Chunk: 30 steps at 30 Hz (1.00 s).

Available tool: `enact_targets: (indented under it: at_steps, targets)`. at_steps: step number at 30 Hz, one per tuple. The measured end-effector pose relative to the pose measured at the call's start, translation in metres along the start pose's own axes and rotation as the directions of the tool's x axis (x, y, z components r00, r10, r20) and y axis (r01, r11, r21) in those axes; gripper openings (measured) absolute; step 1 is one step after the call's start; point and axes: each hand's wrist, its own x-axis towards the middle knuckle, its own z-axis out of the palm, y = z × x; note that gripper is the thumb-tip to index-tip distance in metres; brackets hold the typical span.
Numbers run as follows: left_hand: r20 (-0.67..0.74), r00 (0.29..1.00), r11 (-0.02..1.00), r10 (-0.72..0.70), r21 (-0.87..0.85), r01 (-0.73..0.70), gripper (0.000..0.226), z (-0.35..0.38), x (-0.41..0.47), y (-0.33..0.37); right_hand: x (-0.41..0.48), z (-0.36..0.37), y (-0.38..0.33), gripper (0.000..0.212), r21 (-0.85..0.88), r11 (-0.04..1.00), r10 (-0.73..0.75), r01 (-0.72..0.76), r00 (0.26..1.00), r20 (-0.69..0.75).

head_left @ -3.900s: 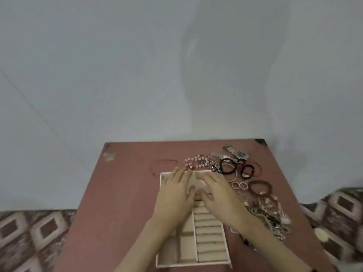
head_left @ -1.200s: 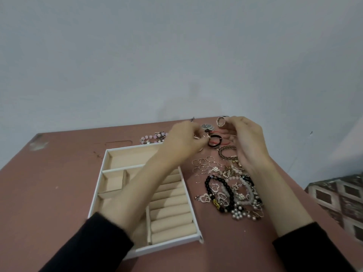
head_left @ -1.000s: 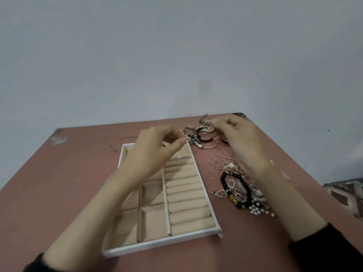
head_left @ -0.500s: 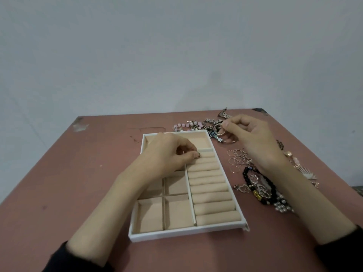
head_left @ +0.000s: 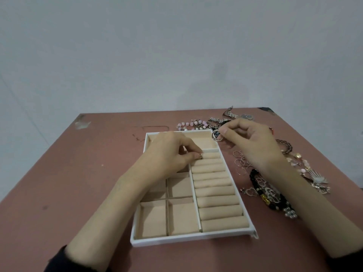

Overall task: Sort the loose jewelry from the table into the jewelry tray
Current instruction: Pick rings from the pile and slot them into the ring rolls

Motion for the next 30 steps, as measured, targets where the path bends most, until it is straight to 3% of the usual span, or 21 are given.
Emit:
enact_targets:
  at_steps: [3,7,15,30]
  targets:
    - [0.015,0.999,0.999,-0.032,-0.019,0.032,0.011,-0.001,0.001,-0.002,-0.001,0.003,0.005,0.006,-0.216,0.972,-0.085,0.094,0.995,0.054]
    - [0.035,0.998,0.998,-0.052,-0.031,0.053,0.015,-0.003,0.002,-0.004,-0.004,0.007,0.009,0.008,-0.455,0.848,-0.217,0.27,0.962,0.167]
    - [-0.095,0.992,0.995,-0.077,-0.064,0.071,0.022,-0.004,0.004,-0.008,-0.004,0.002,0.008,0.006,-0.486,0.794,-0.258,0.365,0.926,0.274]
    - [-0.157,0.984,0.995,-0.081,-0.074,0.07,0.024,-0.005,0.004,-0.008,-0.004,-0.001,0.003,0.007,-0.509,0.775,-0.228,0.375,0.917,0.329]
